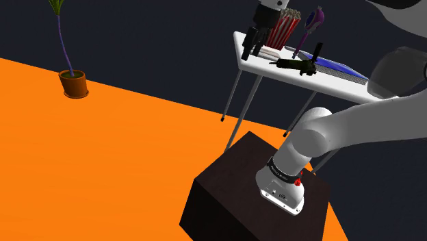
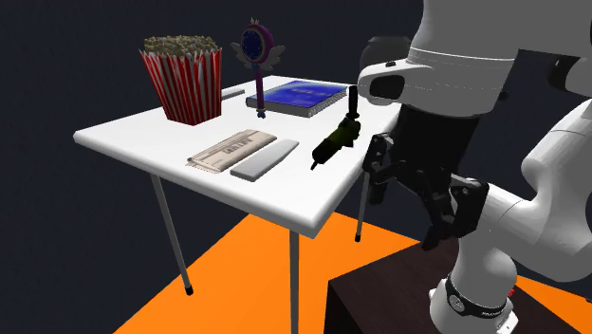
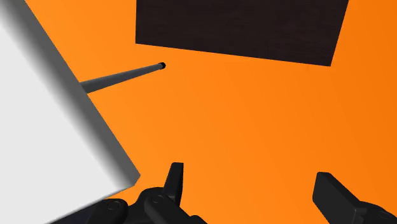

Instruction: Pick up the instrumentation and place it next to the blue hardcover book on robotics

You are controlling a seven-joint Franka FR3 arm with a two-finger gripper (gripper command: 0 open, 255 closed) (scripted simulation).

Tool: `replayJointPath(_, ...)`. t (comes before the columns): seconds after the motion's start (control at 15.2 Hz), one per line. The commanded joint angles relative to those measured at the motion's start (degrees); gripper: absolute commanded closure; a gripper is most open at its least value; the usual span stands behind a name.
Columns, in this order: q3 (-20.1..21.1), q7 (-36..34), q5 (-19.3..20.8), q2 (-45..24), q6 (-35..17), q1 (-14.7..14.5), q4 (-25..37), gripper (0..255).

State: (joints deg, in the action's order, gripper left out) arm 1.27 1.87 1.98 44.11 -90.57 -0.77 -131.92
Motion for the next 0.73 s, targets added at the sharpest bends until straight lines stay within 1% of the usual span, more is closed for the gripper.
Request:
replayJointPath(0.0, 0.0, 0.0, 0.0, 0.0, 0.0, 0.0, 0.0, 0)
replayJointPath(0.33, -8.1, 11.3, 4.0, 1.0, -0.8, 0.6, -0.4, 0)
replayJointPath(0.66, -16.4, 22.6, 7.4, -0.7, -2.0, 0.8, 1.6, 0)
